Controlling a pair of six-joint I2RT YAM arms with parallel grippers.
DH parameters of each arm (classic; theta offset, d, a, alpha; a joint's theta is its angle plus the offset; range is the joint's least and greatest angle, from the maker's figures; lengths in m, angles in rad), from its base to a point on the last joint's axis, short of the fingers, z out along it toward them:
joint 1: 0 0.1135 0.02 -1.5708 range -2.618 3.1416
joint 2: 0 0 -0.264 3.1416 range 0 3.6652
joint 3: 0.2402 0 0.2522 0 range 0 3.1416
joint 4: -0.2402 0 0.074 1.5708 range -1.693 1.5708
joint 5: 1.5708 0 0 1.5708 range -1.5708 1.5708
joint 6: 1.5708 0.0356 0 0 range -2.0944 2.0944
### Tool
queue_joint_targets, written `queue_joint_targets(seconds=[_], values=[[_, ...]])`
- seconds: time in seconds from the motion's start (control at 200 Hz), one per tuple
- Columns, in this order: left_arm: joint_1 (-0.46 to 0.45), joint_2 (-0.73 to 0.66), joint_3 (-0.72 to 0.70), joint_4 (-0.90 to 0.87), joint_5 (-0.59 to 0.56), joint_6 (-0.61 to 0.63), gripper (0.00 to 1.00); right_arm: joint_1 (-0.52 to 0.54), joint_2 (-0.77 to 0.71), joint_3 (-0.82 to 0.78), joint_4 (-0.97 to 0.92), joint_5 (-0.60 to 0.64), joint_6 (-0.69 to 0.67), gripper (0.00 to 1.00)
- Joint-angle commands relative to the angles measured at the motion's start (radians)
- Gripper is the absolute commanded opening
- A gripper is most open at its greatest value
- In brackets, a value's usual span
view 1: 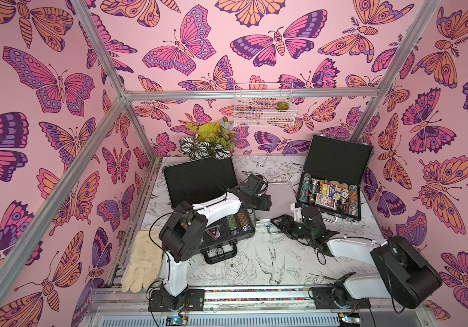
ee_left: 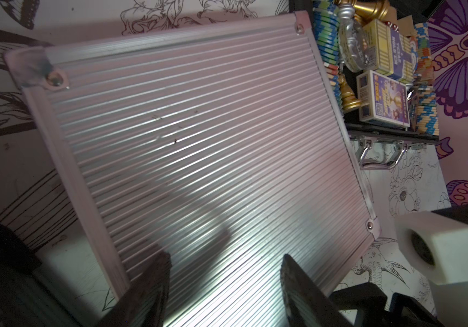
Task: Close the poker set cases
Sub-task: Fasten the fastener on the poker set case.
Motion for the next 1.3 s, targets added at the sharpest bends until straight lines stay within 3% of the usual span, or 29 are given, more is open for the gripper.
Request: queue_joint_targets(seconds=[0.0,0.666,0.997,1.297], values=[[0.016,0.045,-0.064,-0.175,-0.033,-0.01,0.64,-0.002,-0.024,0.006,0.051,0.045,-0.023,0.63],[0.016,0.044,-0.072,-0.166,-0.031,-0.011,0.64,-0.001,-0.091,0.006,-0.01,0.08,-0.036,0.63],[0.016,0.042,-0.074,-0.164,-0.034,-0.009,0.64,-0.001,-0.044,-0.004,0.008,0.07,-0.031,0.62],[0.016,0.051,-0.074,-0.161,-0.028,-0.013,0.63,0.002,-0.083,0.013,-0.084,0.091,-0.059,0.61]])
